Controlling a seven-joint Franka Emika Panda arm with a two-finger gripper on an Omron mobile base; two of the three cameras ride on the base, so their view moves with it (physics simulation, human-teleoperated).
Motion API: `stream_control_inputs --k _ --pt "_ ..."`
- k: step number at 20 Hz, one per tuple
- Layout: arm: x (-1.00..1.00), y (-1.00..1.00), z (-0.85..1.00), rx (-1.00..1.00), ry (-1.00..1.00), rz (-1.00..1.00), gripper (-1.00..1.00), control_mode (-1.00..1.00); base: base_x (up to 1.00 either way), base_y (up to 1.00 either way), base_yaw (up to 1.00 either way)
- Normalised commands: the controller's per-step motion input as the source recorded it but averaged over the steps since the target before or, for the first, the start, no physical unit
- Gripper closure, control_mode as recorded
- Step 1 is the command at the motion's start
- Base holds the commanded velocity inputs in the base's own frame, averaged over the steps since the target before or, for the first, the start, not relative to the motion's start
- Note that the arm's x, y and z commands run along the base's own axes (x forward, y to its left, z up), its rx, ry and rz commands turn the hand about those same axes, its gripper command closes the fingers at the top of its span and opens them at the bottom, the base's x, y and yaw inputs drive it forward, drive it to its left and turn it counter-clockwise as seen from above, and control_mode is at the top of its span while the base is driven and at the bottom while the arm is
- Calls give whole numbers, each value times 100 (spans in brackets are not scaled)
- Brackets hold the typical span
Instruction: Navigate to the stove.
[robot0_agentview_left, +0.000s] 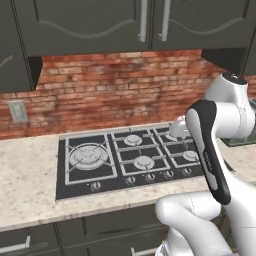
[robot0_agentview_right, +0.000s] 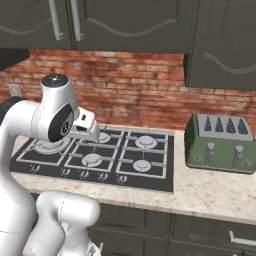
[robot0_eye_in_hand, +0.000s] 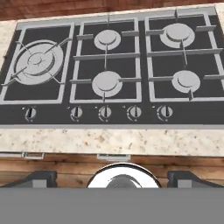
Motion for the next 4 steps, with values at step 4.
stream_control_inputs --k 4 --pt "0 0 0 0 0 0 -100 100 0 0 0"
